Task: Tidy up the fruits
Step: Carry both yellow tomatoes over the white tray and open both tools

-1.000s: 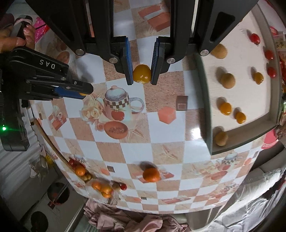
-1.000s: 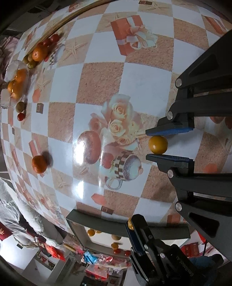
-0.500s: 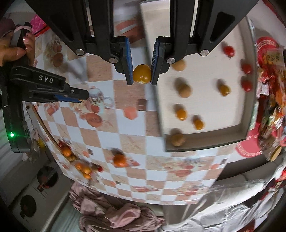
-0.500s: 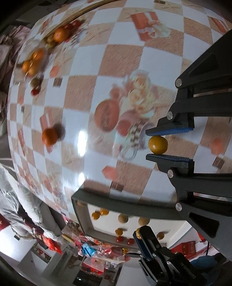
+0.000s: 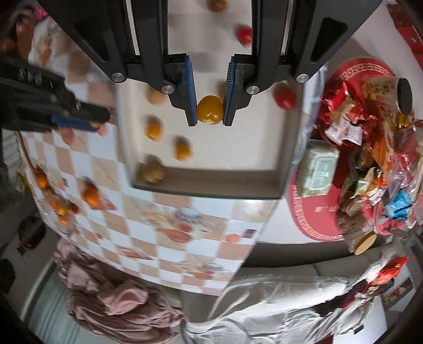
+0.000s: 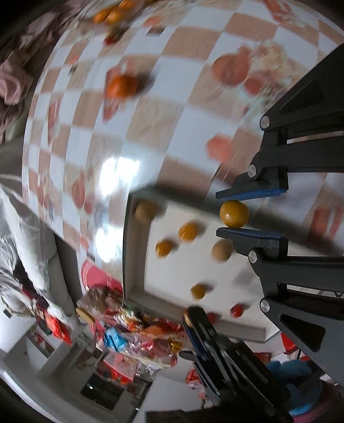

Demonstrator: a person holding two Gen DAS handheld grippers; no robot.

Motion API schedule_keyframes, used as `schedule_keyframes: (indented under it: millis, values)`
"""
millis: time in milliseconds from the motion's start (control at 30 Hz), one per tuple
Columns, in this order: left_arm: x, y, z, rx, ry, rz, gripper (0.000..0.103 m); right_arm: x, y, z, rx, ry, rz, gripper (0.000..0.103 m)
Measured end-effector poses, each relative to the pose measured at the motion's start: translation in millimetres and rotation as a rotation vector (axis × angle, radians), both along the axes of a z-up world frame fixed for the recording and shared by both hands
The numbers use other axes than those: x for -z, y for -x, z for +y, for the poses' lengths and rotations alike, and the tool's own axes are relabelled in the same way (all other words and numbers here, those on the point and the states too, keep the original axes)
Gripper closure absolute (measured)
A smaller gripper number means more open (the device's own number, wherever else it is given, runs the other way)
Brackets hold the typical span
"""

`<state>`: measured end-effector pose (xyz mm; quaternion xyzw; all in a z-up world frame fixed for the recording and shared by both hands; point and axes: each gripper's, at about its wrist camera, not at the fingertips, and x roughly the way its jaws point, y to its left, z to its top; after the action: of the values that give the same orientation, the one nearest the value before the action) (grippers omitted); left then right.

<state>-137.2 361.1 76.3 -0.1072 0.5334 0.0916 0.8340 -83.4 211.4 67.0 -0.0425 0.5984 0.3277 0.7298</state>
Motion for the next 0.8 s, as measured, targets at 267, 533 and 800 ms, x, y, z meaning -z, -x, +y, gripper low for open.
schedule_keyframes:
  millis: [267,533,800]
  values:
    - [28.9,-32.3,29.4,0.004,-0.035,0.032,0.082,21.3,0.7,56.8,-0.059,0.027,0.009,0.081]
    - [44.5,-46.0,41.0,0.006,-0.027,0.062,0.082,35.7,6.0,76.9,-0.113,0.08,-0.019,0.081]
    - [56.0,-48.2,43.1,0.01,-0.028,0.093,0.082,47.1,9.7,86.6,-0.145,0.116,-0.042,0.081]
